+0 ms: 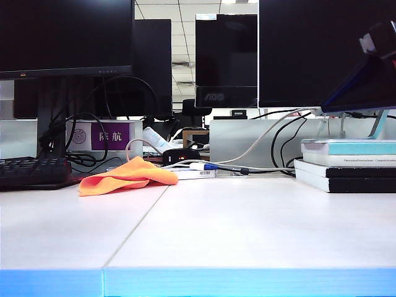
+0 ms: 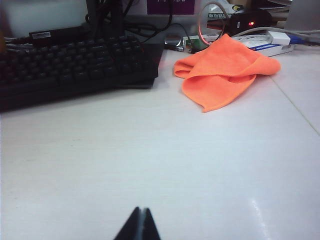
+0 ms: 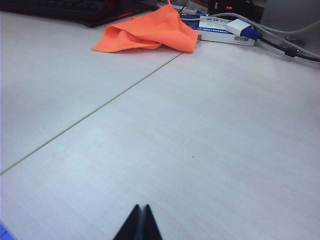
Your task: Wipe the table from back to front using the rag.
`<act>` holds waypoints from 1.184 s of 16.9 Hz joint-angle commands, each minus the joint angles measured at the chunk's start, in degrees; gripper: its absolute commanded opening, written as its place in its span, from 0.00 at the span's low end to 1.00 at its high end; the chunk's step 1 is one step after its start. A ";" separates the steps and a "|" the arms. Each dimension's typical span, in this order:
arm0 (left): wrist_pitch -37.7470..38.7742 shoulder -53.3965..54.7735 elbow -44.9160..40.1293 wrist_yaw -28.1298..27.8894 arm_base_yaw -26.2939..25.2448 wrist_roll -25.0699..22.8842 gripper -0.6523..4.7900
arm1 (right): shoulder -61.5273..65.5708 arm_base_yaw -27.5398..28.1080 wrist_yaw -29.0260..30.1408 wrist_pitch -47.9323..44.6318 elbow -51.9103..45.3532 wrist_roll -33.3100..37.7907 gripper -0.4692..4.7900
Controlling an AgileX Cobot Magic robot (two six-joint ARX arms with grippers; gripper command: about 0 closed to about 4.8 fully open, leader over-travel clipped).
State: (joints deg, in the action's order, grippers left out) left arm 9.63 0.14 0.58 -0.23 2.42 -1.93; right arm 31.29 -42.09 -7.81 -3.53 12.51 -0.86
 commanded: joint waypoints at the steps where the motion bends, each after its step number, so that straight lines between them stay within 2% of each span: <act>1: 1.03 -0.09 -0.11 0.07 0.07 -0.44 0.12 | -0.07 -0.09 -0.02 -0.59 0.24 0.26 0.09; 9: 1.01 -0.09 -0.11 0.04 0.09 -0.44 0.12 | -1.97 0.85 0.09 0.28 0.20 0.24 0.09; 12: 1.01 -0.09 -0.11 0.07 0.09 -0.44 0.12 | -4.39 10.71 -1.05 -0.39 -0.61 0.22 0.09; 14: 1.01 -0.09 -0.11 0.07 0.07 -0.44 0.12 | -11.78 21.81 -0.87 -1.95 -3.50 0.22 0.09; 16: 1.01 -0.09 -0.11 0.17 0.07 -0.44 0.12 | -16.44 25.86 0.17 -1.88 -5.25 0.22 0.09; 20: 1.01 -0.09 -0.11 0.17 0.07 -0.44 0.12 | -26.80 32.79 6.58 -1.60 -10.99 0.26 0.09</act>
State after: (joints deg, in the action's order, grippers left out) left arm 9.63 0.14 0.58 -0.19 2.42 -1.96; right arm 5.37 -10.02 -3.05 -4.64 2.24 -0.84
